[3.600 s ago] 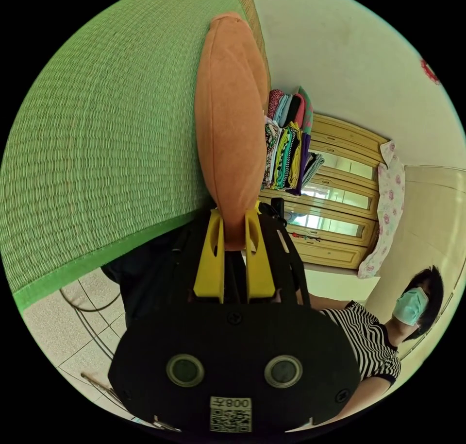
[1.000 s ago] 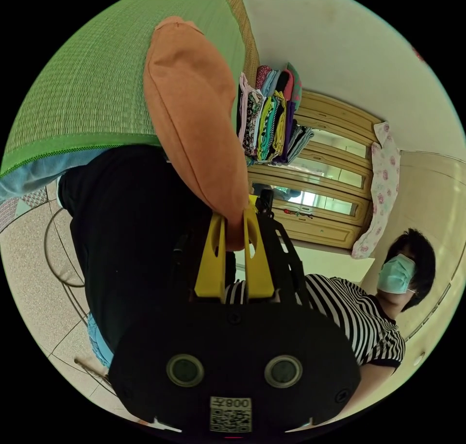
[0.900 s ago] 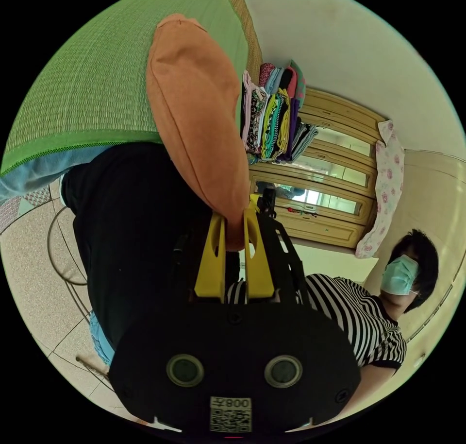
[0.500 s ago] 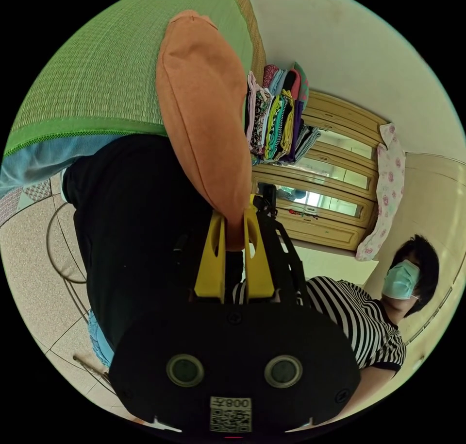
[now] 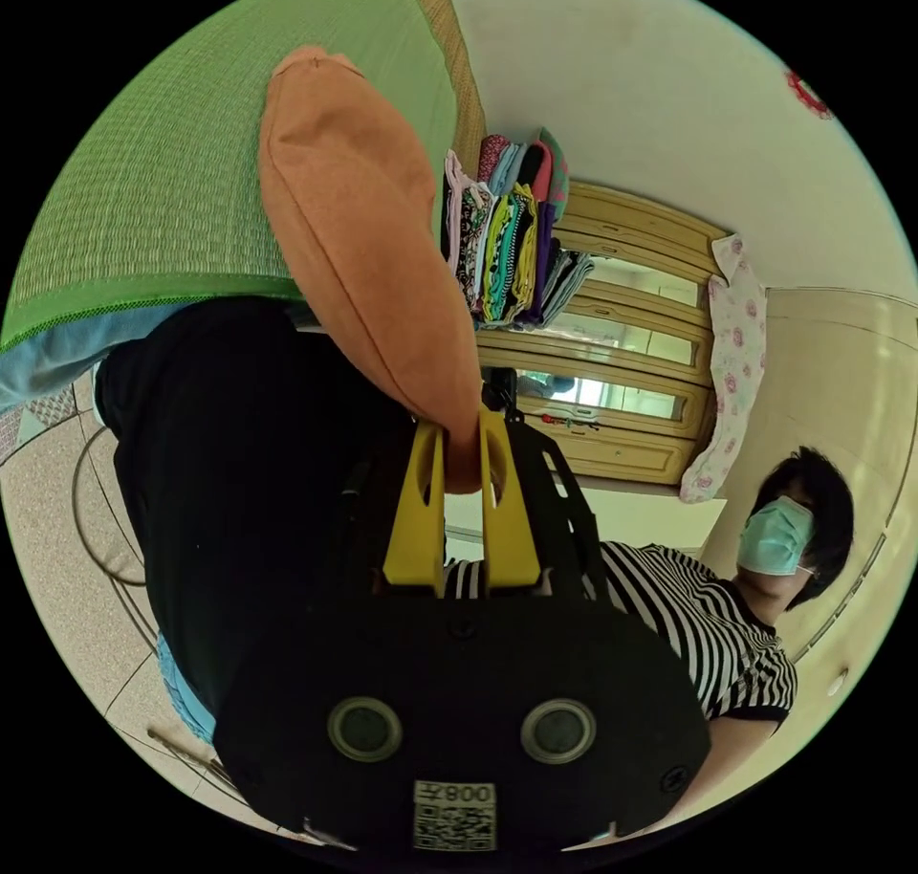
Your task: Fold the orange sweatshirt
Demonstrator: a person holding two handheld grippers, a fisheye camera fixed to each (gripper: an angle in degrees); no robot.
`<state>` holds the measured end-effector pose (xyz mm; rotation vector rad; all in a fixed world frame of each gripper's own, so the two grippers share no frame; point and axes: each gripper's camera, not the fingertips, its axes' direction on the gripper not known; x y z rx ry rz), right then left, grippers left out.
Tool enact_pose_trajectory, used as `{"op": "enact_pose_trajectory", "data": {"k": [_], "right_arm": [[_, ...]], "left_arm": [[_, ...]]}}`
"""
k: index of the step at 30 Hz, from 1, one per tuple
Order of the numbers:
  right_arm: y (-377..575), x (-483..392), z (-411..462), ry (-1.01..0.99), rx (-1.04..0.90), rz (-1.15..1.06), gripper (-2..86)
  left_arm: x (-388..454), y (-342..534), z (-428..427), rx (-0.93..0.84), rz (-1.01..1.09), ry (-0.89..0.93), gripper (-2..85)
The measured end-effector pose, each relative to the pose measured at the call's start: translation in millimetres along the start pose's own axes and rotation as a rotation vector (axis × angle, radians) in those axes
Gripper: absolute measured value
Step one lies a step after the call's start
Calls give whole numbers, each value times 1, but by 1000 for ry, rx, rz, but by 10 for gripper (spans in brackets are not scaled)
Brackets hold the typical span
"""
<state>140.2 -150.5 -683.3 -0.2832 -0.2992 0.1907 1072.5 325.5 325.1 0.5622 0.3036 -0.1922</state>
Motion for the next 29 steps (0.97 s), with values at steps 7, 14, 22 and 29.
{"op": "enact_pose_trajectory", "data": {"k": [7, 14, 22, 29], "right_arm": [[-79, -30, -31, -42, 16, -128, 26], [-207, -82, -68, -9, 34, -263, 13], [-417, -139, -130, 45, 144, -359, 10], [-544, -218, -222, 160, 283, -545, 15]], "left_arm": [[75, -56, -23, 44, 138, 63, 46], [175, -168, -44, 99, 328, 66, 56], [272, -330, -48, 198, 424, 36, 60], [372, -471, -7, 248, 672, 55, 61]]}}
